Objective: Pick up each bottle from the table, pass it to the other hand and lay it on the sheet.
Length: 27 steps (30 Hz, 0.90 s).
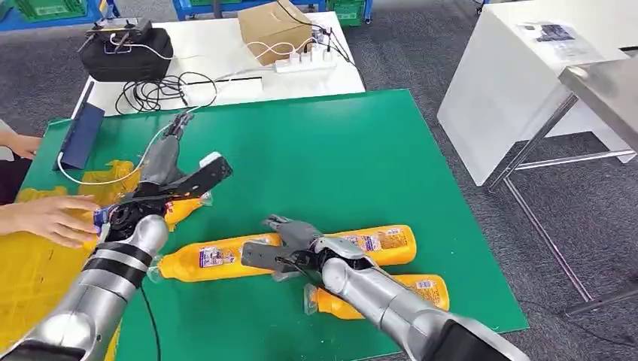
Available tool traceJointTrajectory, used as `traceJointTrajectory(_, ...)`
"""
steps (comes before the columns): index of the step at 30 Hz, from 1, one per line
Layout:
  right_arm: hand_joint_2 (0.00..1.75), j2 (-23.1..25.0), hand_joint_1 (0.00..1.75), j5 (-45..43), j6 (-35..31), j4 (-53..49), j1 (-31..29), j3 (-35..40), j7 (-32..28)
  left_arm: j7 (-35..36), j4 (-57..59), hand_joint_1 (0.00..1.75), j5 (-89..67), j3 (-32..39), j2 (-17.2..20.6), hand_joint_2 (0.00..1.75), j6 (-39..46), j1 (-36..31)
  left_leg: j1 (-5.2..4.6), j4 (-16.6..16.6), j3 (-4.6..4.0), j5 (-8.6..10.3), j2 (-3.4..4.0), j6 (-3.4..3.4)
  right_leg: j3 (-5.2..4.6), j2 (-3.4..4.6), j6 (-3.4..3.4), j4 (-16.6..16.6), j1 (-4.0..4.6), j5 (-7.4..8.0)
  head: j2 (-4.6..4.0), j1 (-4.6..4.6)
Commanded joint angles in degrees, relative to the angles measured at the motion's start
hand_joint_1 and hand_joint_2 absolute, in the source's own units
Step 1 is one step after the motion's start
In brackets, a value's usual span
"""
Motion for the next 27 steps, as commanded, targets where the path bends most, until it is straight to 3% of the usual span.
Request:
traceJointTrajectory(1, 1.75, 2.24, 0.0, 3.1, -0.53, 2.71, -0.73, -0.47, -0.16, -3.99, -10.01, 0.0, 7.57, 6.93, -2.39, 1.75, -1.1, 4.1, 0.0, -0.02, 0.03, 0.02, -0.12, 0.08, 0.0, 0.1, -0.08, 0.01, 0.01, 0.01, 0.0, 0.0)
traceJointTrajectory(8, 1.75, 4.8, 0.0, 7.06, -1.4, 3.39, -1.05, 1.01, -0.22, -6.8, -14.91, 0.0, 9.22, 7.56, -2.43, 1.75, 0.09, 7.61, 0.01, -0.04, 0.1, 0.0, -0.12, 0.13, 0.04, 0.2, -0.11, 0.06, 0.01, -0.03, 0.0, 0.0)
traceJointTrajectory(21, 1.75, 5.4, 0.0, 10.48, -3.02, -0.11, -0.27, 0.77, -1.29, -7.07, -16.68, 0.0, 7.17, 8.8, -2.26, 1.75, 0.38, 9.85, 0.0, -0.04, 0.07, 0.03, -0.18, 0.14, 0.01, 0.18, -0.12, 0.07, 0.0, -0.01, 0.0, 0.0)
traceJointTrajectory(27, 1.75, 6.64, 0.0, 12.72, 0.53, 2.85, -1.12, 2.48, -0.77, -7.99, -15.77, 0.0, 6.19, 8.42, -2.99, 1.75, -0.08, 8.85, 0.01, -0.04, 0.03, 0.03, -0.19, 0.11, 0.0, 0.09, -0.1, 0.07, 0.0, -0.03, 0.0, 0.0)
